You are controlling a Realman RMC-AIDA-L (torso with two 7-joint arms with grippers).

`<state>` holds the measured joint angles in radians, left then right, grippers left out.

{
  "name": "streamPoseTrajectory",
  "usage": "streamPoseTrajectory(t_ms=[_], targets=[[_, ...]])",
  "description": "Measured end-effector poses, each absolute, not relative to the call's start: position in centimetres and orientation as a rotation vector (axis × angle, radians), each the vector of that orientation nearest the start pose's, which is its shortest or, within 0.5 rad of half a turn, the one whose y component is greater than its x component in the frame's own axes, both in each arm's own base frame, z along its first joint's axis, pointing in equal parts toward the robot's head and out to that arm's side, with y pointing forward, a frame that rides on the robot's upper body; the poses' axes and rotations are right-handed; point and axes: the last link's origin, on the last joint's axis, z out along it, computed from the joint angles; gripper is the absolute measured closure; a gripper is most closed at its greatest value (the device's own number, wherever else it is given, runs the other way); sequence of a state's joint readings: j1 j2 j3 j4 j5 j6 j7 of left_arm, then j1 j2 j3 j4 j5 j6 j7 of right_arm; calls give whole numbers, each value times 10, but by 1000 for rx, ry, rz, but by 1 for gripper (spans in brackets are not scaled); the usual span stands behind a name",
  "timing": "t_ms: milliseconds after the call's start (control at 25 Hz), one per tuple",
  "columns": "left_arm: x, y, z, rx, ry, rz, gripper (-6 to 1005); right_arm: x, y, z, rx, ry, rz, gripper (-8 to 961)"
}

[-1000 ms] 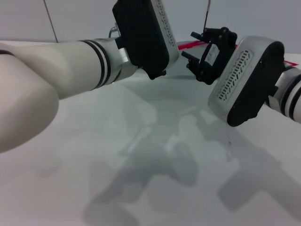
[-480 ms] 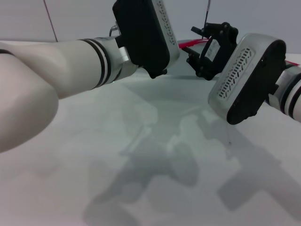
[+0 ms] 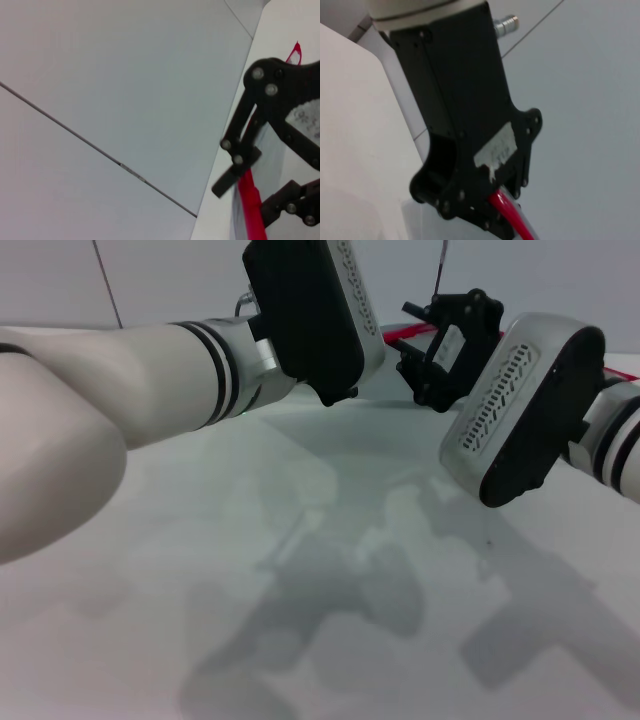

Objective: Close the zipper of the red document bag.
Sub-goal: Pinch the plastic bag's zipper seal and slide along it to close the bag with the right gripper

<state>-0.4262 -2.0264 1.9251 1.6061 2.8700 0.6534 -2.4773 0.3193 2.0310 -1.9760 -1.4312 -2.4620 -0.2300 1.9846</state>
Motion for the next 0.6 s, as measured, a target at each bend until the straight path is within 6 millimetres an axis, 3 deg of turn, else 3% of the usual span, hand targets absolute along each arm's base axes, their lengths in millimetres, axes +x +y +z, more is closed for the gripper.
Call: streamPoseTrajectory(t_ms=[280,600], targets=[[-92,370,-26,-2248,242,104,944,116,361,-46,-2171,-388,93,715],[-92,371,-26,-2249,243,105,943,115,361,-46,-2172,-390,99,739]])
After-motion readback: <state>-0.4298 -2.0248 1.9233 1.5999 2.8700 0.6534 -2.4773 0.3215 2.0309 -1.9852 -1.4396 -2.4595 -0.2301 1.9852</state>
